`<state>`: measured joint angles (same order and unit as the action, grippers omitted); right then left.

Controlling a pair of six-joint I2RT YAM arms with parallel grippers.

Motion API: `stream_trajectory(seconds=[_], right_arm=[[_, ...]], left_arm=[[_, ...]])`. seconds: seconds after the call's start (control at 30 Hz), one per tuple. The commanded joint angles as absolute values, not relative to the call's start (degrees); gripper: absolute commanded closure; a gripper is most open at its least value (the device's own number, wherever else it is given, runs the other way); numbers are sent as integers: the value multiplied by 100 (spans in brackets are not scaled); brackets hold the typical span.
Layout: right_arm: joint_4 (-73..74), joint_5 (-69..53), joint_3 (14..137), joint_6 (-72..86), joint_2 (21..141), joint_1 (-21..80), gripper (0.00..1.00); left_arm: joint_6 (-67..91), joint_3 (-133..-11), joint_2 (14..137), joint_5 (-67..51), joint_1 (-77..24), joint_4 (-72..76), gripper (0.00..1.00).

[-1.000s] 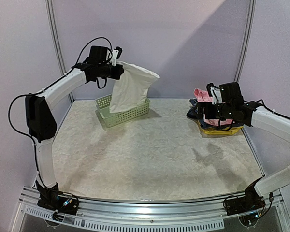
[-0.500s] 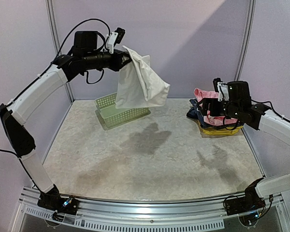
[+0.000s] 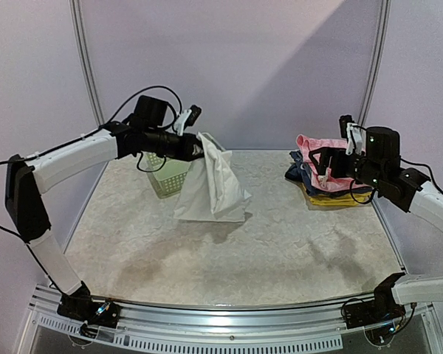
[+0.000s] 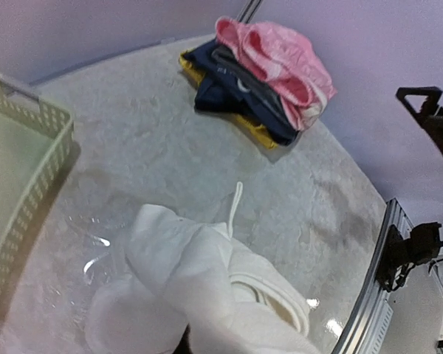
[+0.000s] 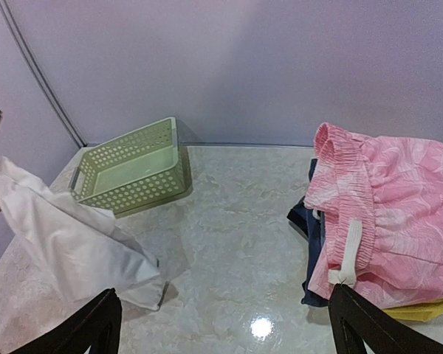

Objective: Fold and stack the mixed laundry pile
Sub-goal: Pass from the left arm to the right

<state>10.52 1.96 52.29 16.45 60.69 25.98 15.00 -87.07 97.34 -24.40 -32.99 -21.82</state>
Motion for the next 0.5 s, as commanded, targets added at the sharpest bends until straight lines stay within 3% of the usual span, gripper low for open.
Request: stream_trajectory(seconds=[0.0, 0.23, 0.47], right_arm=[[747, -539, 5106, 1634, 6130, 2643, 1], [534, -1518, 5104, 1644, 6621, 2706, 7], [746, -1401, 5592, 1152, 7627, 3488, 10]], left_arm=[[1975, -8384, 10203, -2673, -3322, -1742, 100], [1909, -8232, 10398, -1747, -3322, -2209, 100], [1771, -7968, 10371, -649, -3318, -2590, 99]])
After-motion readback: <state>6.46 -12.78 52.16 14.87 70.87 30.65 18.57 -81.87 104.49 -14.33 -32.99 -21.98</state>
